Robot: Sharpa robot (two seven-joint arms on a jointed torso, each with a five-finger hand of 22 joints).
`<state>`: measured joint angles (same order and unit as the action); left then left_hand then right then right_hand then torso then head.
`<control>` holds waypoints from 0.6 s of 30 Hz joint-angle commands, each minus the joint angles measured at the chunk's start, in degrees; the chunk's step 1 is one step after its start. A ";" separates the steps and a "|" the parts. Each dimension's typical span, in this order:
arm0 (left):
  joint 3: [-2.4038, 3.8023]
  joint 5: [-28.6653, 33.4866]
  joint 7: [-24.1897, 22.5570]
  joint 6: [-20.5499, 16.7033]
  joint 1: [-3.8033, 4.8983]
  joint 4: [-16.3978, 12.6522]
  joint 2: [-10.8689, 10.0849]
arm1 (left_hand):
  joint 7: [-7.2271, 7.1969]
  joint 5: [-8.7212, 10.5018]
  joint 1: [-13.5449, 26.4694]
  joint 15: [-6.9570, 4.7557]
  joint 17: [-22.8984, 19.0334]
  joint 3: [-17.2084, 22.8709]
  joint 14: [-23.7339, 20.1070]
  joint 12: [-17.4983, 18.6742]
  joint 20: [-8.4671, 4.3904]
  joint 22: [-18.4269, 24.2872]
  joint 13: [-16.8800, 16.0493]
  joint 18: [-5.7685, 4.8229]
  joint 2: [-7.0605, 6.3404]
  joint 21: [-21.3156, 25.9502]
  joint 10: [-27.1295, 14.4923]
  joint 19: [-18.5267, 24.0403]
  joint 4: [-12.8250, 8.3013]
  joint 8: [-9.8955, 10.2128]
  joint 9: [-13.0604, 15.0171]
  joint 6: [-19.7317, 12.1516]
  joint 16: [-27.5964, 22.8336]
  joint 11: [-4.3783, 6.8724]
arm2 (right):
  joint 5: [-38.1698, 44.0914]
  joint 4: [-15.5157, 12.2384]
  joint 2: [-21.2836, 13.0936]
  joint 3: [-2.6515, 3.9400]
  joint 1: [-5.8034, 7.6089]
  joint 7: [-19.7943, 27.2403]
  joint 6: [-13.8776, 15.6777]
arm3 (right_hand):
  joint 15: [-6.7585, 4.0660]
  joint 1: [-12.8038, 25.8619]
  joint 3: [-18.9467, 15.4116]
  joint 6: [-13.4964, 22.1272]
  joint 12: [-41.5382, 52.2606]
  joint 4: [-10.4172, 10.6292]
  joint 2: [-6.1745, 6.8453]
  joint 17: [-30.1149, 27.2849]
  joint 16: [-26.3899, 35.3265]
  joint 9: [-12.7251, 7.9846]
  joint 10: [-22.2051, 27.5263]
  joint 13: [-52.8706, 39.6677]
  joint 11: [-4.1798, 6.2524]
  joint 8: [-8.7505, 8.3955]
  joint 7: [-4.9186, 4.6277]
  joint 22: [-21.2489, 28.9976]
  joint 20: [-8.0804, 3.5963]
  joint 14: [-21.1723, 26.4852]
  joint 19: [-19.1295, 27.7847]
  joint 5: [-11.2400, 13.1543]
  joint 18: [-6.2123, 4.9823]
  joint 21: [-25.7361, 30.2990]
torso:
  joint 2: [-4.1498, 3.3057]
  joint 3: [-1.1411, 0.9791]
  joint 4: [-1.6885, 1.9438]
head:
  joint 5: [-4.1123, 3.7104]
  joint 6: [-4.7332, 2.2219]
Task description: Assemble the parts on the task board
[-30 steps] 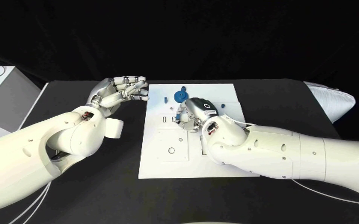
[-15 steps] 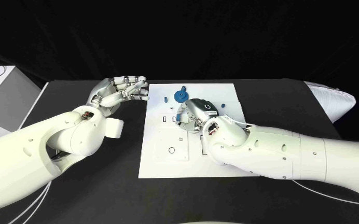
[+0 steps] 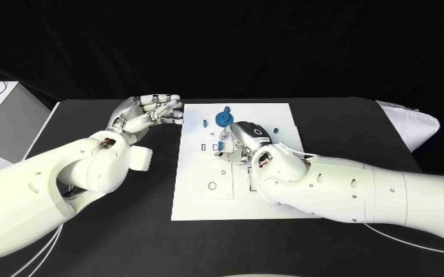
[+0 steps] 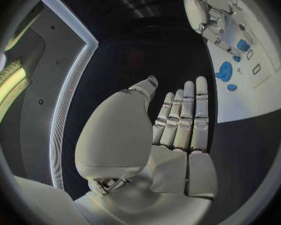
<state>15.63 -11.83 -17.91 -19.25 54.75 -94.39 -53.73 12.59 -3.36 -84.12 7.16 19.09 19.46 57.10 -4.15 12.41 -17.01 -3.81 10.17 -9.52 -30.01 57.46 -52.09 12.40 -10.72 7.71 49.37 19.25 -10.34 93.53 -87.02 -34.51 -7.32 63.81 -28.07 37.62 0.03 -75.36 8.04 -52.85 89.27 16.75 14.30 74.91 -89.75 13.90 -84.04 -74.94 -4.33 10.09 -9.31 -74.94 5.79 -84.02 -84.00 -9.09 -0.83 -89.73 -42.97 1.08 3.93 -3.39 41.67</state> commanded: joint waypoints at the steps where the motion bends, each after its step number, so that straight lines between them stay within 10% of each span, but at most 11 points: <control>1: 0.06 -1.28 1.16 1.10 0.00 0.29 0.23 | 0.79 0.34 0.59 0.04 0.20 -0.24 -0.41 0.29 -0.03 -0.17 0.02 -0.05 0.03 -0.44 0.20 0.61 -0.14 0.44 -0.07 0.28 0.36 0.01 | -0.90 -1.52 -1.18 0.02 0.06 2.75 2.75 | 0.61 0.20 -5.94 1.03 -0.32 0.15 -0.70 13.36 0.23 -0.39 -4.95 -14.10 -0.64 -0.82 -0.44 -15.06 0.62 -5.59 -6.00 -1.68 0.83 -0.27 | 0.15 -0.05 -0.09 | 0.22 -0.20; 8: 0.06 -3.54 4.66 1.95 0.03 1.79 1.09 | 0.93 0.25 2.05 -1.06 3.24 -1.14 3.54 -1.90 -0.62 -2.01 -0.63 0.31 0.12 -3.83 3.32 -0.43 0.70 0.85 -0.24 0.09 5.13 0.64 | -8.47 -4.76 -5.03 0.21 1.71 15.41 4.84 | 0.78 0.17 -7.15 1.39 -0.58 0.20 -1.34 12.93 0.36 -0.59 -4.68 -13.85 -0.85 -1.28 -0.65 -14.82 0.80 -5.49 -5.85 -2.01 0.74 0.04 | 0.53 -0.20 -0.59 | 0.59 -0.86; 12: 0.07 -7.22 7.83 3.26 0.08 3.39 2.20 | -0.97 -0.05 2.13 -4.14 11.03 -0.13 12.68 -7.85 -3.44 -6.91 -3.04 0.47 -0.34 -12.78 9.26 -6.27 1.18 -1.97 0.74 2.48 19.05 3.20 | -14.54 -6.02 -7.67 0.38 3.25 23.05 5.37 | 0.79 -2.97 -5.14 0.91 -0.74 -0.03 -3.16 12.85 0.39 -0.61 -4.50 -13.70 -0.82 -1.31 -0.61 -13.83 0.86 -5.46 -5.22 -4.52 0.39 1.37 | 1.05 -0.43 -0.98 | 1.14 -1.08; 15: 0.08 -11.15 11.11 5.22 0.33 5.09 3.47 | -3.55 0.01 3.90 -6.29 20.41 -0.29 14.65 -16.44 -5.30 -11.06 -8.19 0.41 -0.11 -19.41 12.99 -7.46 2.43 -7.71 3.40 6.15 31.37 5.60 | -19.65 -6.61 -9.65 0.61 4.24 26.65 5.31 | 0.65 -4.03 -4.41 -0.01 -0.67 -0.12 -3.65 13.07 0.33 -0.45 -4.56 -13.76 -0.62 -0.85 -0.37 -13.95 0.77 -5.51 -5.30 -5.75 0.43 1.23 | 1.58 -0.57 -1.18 | 1.54 -0.87; 16: 0.08 -12.84 12.52 6.14 0.51 5.79 4.03 | -5.06 -0.15 5.16 -7.22 32.71 -0.23 15.85 -27.35 -7.47 -17.59 -16.53 -0.47 -0.28 -27.56 8.47 -7.88 3.11 -14.03 7.55 3.10 44.43 6.83 | -21.56 -6.71 -10.33 0.69 4.59 27.55 5.13 | 0.62 -4.08 -4.34 -0.16 -0.65 -0.11 -3.70 13.11 0.32 -0.41 -4.58 -13.77 -0.58 -0.76 -0.32 -14.00 0.75 -5.52 -5.33 -5.84 0.45 1.16 | 1.76 -0.64 -1.24 | 1.79 -0.77; 18: 0.08 -16.14 15.44 8.01 0.95 7.05 5.09 | -4.46 0.19 7.30 -6.92 41.28 0.84 18.99 -35.93 -6.38 -26.58 -22.73 -1.31 0.48 -34.31 5.09 -9.37 3.96 -18.84 10.64 0.15 51.46 6.64 | -24.77 -6.73 -11.50 0.82 5.23 28.79 4.13 | 0.45 -4.49 -3.80 -0.71 -0.49 -0.16 -4.08 13.42 0.23 -0.30 -4.74 -13.92 -0.39 -0.38 -0.12 -14.19 0.59 -5.60 -5.45 -7.42 0.52 0.90 | 2.14 -0.78 -1.34 | 2.15 -0.65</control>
<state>15.66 -20.49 -8.77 -16.21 55.38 -87.76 -49.12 8.09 -3.36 -77.55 0.20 57.62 20.25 75.26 -37.70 5.87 -41.17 -24.79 9.61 -9.01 -62.29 63.42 -60.76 16.06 -28.23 17.50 50.32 68.29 -3.76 77.45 -93.62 -45.66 -6.54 68.81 -6.74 41.66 0.62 -79.42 3.95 -53.10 88.75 16.61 10.21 74.91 -89.75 13.53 -84.03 -74.93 -4.72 9.52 -9.34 -74.93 6.38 -84.02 -84.00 -15.91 -0.84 -88.52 -41.51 0.52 2.85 -1.69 40.84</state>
